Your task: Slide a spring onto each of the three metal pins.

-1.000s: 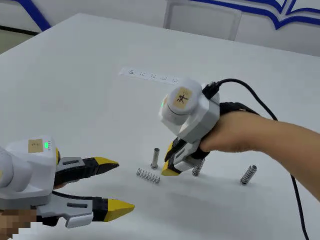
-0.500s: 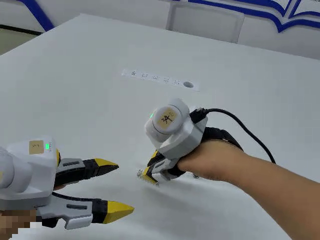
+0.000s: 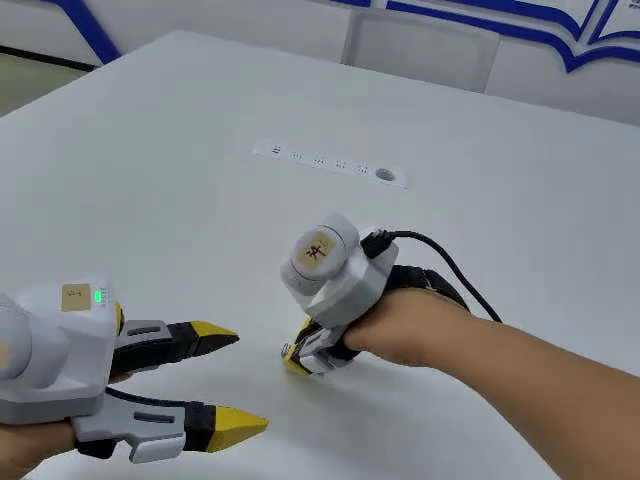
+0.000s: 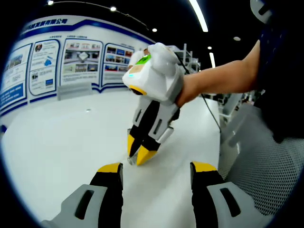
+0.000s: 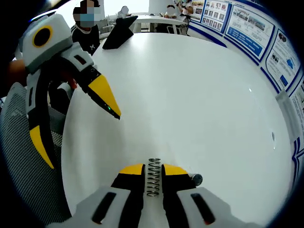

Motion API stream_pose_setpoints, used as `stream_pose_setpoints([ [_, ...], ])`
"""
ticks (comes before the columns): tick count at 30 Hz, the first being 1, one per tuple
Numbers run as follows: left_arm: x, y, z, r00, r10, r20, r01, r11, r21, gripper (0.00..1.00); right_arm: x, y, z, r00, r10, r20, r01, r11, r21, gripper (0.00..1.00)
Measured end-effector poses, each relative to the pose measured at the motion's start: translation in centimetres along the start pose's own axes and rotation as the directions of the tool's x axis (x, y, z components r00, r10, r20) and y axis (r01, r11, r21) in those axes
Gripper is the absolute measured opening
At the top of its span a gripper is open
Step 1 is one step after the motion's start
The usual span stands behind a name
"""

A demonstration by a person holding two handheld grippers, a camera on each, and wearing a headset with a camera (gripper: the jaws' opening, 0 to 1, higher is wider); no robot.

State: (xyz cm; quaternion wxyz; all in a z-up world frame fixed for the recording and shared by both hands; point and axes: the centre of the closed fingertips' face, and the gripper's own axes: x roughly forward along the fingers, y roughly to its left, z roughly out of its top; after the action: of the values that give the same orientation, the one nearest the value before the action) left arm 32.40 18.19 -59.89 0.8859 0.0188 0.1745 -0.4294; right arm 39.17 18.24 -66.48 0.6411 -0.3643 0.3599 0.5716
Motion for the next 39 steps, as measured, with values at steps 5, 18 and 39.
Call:
stream_pose_setpoints([
  [5, 0.0, 0.1, 0.0, 1.0, 0.001, 0.003, -0.001, 1.0, 0.0, 0.58, 0.1, 0.0, -0.1, 0.9999, 0.013, -0.007, -0.013, 1.0, 0.01, 0.14],
  [18, 0.1, 0.1, 0.1, 1.0, 0.002, 0.005, -0.002, 1.0, -0.002, 0.58, -2.5, 1.4, -0.3, 0.998, 0.012, 0.062, -0.015, 0.999, 0.05, 0.12],
  [39, 1.3, -3.1, 6.2, 0.9842, -0.132, 0.117, 0.132, 0.991, 0.009, 0.45, -14.2, 3.1, 3.1, 0.8582, -0.095, 0.504, -0.071, 0.951, 0.301, 0.11],
])
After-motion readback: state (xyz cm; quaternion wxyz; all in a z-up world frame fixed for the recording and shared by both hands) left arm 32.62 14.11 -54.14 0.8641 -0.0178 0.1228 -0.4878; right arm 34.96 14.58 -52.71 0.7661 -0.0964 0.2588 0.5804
